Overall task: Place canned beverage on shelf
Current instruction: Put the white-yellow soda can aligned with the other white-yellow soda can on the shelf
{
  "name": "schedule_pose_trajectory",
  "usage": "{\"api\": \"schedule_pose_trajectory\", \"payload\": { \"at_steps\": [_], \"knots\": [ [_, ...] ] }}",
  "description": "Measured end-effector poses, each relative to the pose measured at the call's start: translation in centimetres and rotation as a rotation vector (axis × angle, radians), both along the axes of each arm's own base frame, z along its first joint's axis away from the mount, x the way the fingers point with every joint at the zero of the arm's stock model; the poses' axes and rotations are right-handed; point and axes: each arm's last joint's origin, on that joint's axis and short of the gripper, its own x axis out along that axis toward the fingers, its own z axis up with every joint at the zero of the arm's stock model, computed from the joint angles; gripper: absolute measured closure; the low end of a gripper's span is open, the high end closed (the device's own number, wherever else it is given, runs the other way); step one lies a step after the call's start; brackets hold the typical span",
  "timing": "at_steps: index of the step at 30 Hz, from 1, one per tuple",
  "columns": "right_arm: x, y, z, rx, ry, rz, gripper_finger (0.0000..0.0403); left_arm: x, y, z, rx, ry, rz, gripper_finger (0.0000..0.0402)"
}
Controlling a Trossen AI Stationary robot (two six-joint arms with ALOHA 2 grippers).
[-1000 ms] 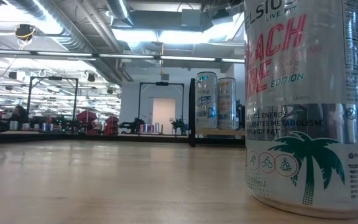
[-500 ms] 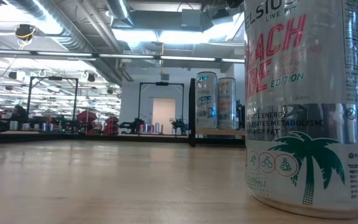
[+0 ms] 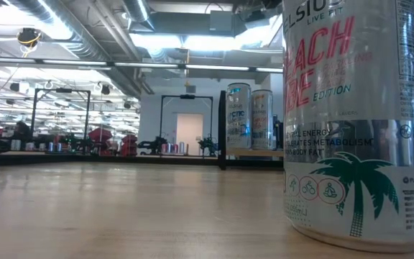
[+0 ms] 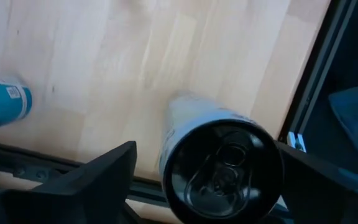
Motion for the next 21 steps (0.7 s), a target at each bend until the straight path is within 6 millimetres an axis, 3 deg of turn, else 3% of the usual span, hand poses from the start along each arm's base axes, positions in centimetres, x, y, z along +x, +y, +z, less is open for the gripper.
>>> {"api": "schedule_pose_trajectory", "payload": {
  "at_steps": [6,11,21],
  "knots": [
    [-0.6,0.6,-0.2,0.002,0.044,-0.007,0.007,1.1,0.6,0.0,0.008,0.003,-0.031,0.0126],
    [-2.1,1.5,-0.4,0.014,0.155,-0.027,0.007,3.3,2.1,0.2,0.019,0.002,-0.083,0.018],
    [-3.6,2.6,-1.3,0.058,0.263,-0.083,0.007,9.8,8.3,2.8,0.045,-0.084,-0.219,0.0192]
  ]
}}
